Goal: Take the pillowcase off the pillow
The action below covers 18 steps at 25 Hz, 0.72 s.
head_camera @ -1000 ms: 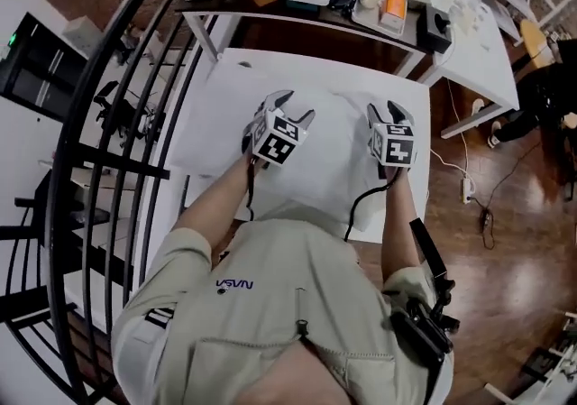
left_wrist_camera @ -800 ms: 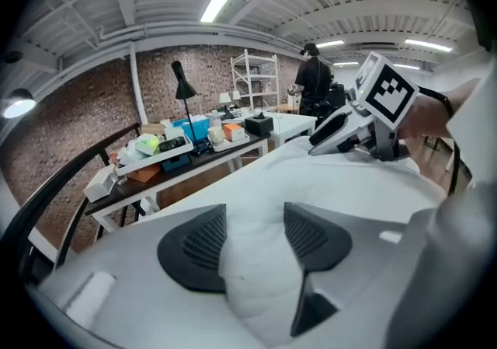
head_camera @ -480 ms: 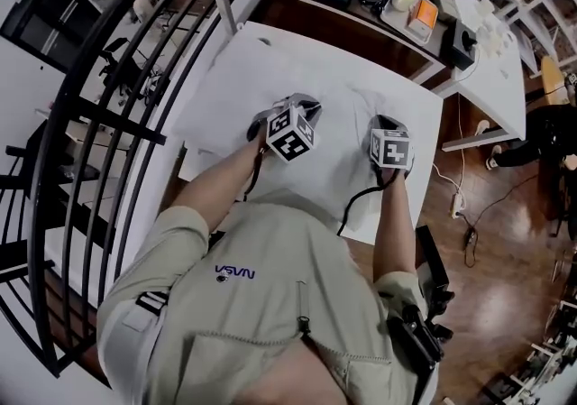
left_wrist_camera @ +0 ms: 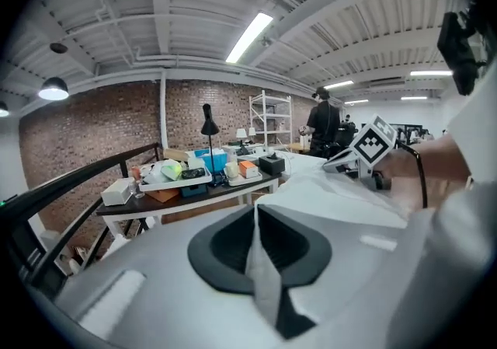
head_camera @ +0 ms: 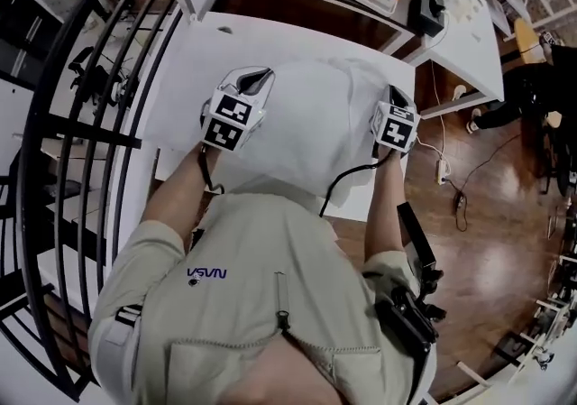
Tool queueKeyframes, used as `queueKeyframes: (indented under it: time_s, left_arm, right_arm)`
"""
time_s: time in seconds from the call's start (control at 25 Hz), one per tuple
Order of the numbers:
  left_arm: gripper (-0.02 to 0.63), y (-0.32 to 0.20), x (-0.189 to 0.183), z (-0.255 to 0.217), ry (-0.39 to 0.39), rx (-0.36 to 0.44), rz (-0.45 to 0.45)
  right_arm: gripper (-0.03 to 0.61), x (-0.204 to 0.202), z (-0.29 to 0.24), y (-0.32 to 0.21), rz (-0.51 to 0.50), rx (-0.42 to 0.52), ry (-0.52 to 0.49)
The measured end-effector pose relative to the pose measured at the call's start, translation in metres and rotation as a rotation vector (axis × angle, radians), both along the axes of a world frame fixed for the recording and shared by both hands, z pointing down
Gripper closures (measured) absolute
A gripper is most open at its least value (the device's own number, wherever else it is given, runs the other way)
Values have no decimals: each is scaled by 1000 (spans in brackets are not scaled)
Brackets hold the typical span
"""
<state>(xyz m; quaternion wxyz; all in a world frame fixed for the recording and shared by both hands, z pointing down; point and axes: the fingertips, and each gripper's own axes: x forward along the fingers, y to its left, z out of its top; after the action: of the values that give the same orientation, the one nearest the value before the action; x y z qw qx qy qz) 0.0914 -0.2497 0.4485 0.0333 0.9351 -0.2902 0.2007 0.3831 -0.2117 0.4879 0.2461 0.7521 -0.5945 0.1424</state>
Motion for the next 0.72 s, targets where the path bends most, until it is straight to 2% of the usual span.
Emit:
queueKeyframes:
  time_s: [0.16,0.32,0.44,0.6,0.64,0.72]
  left_arm:
    - [595,-15,-11,-3,46,6,-78]
    - [595,-30,-19,15,54,-57,-140]
    - [592,-35,-13,41,0,-79,-130]
    - [567,-37,0,58,-67,-44,-99]
    - [552,-35,2,54,-66,-28,-91]
    - [545,-27,4,38,-43,5,-70]
  right_arm:
    - [572,50,-12,20,161,39,8]
    - [572,83,1,43,282,-3,-8]
    - [572,86,30,53,297,-59,-46]
    - [565,74,72,60,262,-134,-124]
    - [547,70,77,61,249,-132,-144]
    - [462,63,75,62,224,-91,-193]
